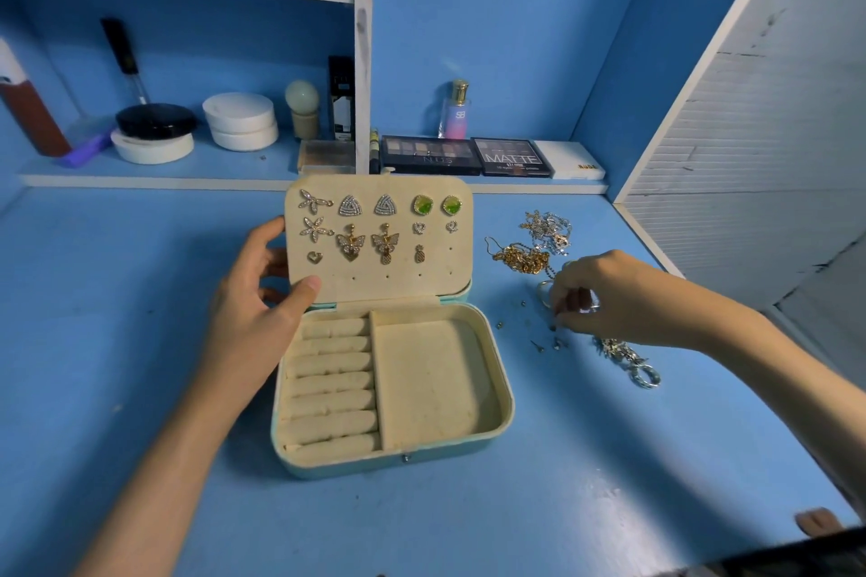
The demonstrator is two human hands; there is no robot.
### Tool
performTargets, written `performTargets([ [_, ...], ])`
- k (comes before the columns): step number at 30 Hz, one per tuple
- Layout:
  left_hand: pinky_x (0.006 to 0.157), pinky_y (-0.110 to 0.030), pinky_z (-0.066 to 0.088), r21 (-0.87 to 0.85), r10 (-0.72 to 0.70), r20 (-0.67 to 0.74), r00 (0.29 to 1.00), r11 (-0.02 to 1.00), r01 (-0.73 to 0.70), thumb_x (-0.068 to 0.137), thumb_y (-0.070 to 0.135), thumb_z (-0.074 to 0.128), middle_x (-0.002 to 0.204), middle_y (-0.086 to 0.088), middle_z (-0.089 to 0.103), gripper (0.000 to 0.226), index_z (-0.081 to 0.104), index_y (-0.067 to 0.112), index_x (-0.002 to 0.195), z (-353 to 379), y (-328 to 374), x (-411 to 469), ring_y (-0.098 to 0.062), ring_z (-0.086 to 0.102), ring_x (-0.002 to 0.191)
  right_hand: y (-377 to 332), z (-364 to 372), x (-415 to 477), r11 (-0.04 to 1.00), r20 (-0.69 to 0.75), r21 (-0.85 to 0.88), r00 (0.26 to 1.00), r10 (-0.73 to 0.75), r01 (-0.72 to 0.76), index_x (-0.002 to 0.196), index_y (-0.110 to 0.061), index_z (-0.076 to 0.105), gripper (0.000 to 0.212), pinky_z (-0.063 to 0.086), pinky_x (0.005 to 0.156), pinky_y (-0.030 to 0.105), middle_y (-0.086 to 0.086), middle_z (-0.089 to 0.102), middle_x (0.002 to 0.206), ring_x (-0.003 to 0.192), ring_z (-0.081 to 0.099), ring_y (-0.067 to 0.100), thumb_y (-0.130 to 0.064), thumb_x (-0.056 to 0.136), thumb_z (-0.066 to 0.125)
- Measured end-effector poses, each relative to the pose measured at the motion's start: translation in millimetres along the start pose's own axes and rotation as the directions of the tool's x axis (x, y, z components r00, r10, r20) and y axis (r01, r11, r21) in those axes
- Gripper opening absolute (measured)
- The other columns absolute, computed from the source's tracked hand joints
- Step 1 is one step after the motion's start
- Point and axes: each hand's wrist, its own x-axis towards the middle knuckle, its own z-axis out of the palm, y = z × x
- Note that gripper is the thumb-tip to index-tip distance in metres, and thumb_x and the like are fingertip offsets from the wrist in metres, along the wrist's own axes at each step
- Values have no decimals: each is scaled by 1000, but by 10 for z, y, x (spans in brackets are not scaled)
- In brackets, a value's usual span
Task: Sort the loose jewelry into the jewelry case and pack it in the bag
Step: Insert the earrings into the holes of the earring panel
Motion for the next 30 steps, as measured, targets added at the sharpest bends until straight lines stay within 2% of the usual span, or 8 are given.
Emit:
performTargets([
  [4,84,-42,50,10,4,-9,1000,1000,-3,87,-2,62,100,16,64,56,49,49,107,-3,-21,10,-13,61,92,-133,-56,60,995,-109,53,991,-74,80,81,-23,67,3,50,70,28,-7,64,76,72,59,8,-20,83,66],
  [7,79,-35,49,19,3,-19,1000,1000,-3,86,-1,63,95,21,63,58,48,53,103,-2,-33,18,-2,60,84,-272,-26,137,985,-193,64,970,-145,160,81,-18,67,3,43,63,18,-3,63,74,67,55,8,-19,83,66],
  [9,79,-35,50,16,5,-21,1000,1000,-4,86,-1,63,95,21,63,57,48,52,103,-3,-43,19,-5,60,86,-354,13,200,976,-259,78,949,-178,205,80,-17,67,4,40,61,17,-2,62,71,64,54,9,-19,84,67],
  [13,81,-39,51,21,3,-17,1000,1000,-2,86,0,64,96,19,64,59,48,55,104,-8,-72,25,-11,60,89,-476,83,328,968,-386,93,905,-180,233,81,-14,68,10,43,62,26,-3,57,68,62,49,6,-23,85,66],
  [17,75,-32,48,29,9,-16,1000,1000,-9,85,1,65,87,29,64,64,48,60,101,-20,-110,43,-8,58,82,-561,125,415,970,-459,90,874,-161,226,79,-15,68,11,47,64,37,0,59,67,63,49,15,-23,86,65],
  [24,78,-37,51,37,27,-6,1000,999,-27,82,12,68,90,28,65,60,49,66,101,-29,-126,51,-12,60,81,-639,116,455,976,-442,94,886,-138,198,77,-16,67,13,47,67,40,-2,55,65,64,47,16,-24,87,64],
  [27,77,-35,50,38,27,-9,1000,999,-26,74,25,65,90,28,65,52,48,68,100,-23,-121,54,-11,60,80,-679,90,466,982,-406,92,907,-111,162,79,-16,67,15,46,67,38,-3,53,66,66,47,17,-27,88,61],
  [30,76,-33,49,45,37,-9,999,998,-36,81,14,70,88,30,64,61,48,68,98,-28,-141,60,-8,60,79,-722,67,483,989,-409,94,910,-70,119,80,-17,68,16,44,68,35,-10,47,63,67,45,16,-29,88,60],
])
